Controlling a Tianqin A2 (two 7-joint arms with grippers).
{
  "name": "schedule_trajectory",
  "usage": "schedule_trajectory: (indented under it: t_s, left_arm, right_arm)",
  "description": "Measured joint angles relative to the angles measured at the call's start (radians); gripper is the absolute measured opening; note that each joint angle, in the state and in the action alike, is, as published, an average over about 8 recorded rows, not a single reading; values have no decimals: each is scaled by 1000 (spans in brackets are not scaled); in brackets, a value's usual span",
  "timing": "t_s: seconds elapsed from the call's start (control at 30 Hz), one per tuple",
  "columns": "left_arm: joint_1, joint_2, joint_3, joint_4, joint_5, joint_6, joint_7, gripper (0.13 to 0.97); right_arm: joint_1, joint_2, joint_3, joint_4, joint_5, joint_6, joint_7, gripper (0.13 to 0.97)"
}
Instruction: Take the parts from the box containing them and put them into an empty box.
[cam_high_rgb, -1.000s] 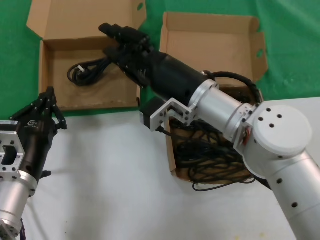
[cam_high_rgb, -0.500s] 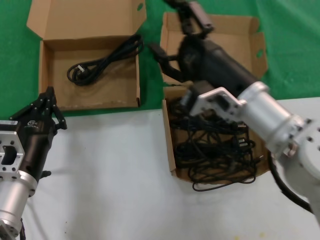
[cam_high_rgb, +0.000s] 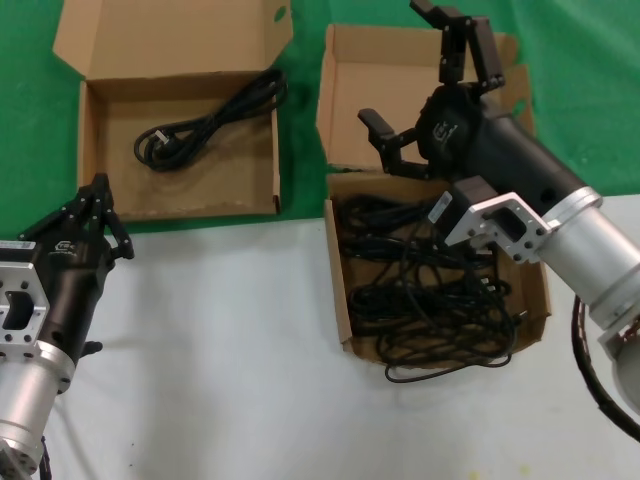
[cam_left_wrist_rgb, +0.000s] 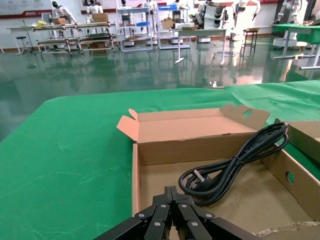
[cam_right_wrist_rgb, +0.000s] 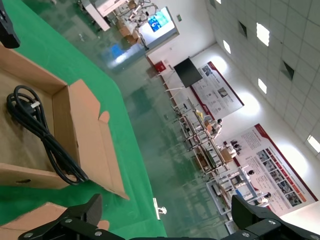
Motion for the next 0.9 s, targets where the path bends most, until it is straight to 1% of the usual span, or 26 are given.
schedule_trajectory:
  t_s: [0.07,0.2,0.3,0.47,0.6,0.87,0.9]
  left_arm:
    - [0,0,0,0,0,0,0,150]
    - [0,0,-1,0,0,0,0,159]
    - [1,1,-2,0,1,1,-1,163]
    - [2,1,-4,1,3,1,-3,214]
    - [3,2,-6,2,4,2,-4,245]
    - [5,3,-9,3,7,3,-6,392]
    - [6,3,-10,3,7,4,-6,392]
  right_arm:
    - [-2,0,2,0,2,-1,0,896]
    - [-10,1,5,1,4,7,21,896]
    - [-21,3,8,2,5,18,52,920]
    - [-44,7,13,5,8,41,119,959]
    - [-65,11,18,8,11,62,176,961]
    - [-108,18,29,13,17,104,296,966]
    - [-113,19,30,13,18,110,311,966]
